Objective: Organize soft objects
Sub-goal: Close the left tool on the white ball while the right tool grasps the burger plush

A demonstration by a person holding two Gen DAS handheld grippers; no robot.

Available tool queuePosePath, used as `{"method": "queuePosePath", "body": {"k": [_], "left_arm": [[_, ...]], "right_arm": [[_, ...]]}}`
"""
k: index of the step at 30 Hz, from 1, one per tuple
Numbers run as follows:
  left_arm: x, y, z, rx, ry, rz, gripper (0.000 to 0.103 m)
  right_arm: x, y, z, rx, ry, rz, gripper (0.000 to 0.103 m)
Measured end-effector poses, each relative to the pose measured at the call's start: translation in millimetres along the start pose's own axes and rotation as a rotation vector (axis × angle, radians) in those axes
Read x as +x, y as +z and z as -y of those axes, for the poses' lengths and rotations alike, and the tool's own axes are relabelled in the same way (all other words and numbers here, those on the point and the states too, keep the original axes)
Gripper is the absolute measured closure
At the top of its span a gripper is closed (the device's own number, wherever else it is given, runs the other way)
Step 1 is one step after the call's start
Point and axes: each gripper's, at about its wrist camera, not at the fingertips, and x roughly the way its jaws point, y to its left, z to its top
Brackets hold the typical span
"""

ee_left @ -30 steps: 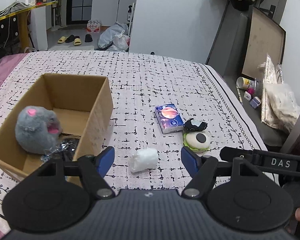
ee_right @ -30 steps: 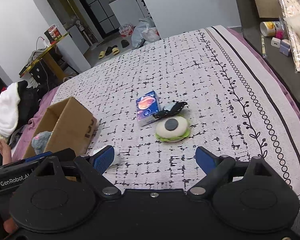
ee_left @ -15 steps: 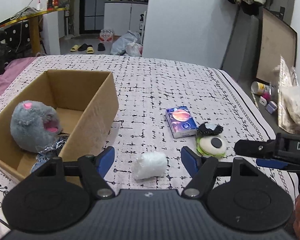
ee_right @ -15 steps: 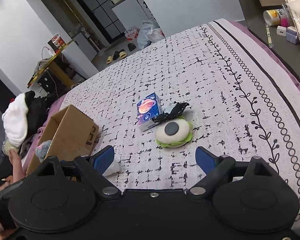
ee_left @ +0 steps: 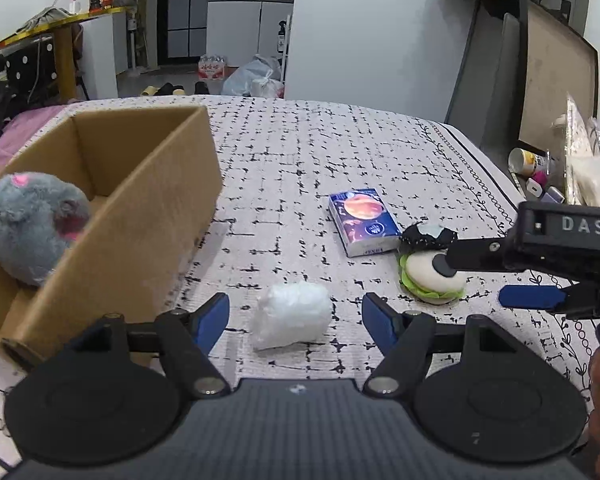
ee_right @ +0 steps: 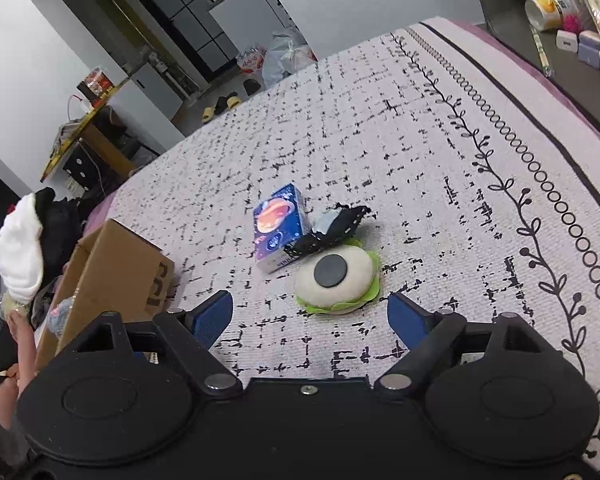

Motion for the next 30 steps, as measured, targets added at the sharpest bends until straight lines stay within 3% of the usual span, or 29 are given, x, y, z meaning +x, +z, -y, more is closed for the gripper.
{"method": "queuePosePath", "body": {"k": [4,9,11,25,30], "left_arm": [[12.9,-3.3,4.7,0.007,0.008,-0.009,0.032],[22.7,-7.1,7.5,-0.002,-0.001,-0.019,0.039],[24.6,-7.0,7.6,-0.005,-0.006,-0.029,0.056],[15.2,4.8,-0.3,-0.066,-0.042,-0.021,0.057],[4.1,9.7,-6.0,-0.065,-0.049,-0.011,0.057]], "right_arm": [[9.5,-0.5,2.0,0.000,-0.012,-0.030,0.021],[19.4,0.2,2.7,-0.016,-0.029,-0.047,0.022],[22.5,1.0,3.2,-0.022,-0.034,-0.050,0.022],[41.2,5.5,-7.6,-0.102,-0.095,-0.038,0.022],[55.0,4.0,-19.9,-0.171,-0.130,-0.050,0.037]]}}
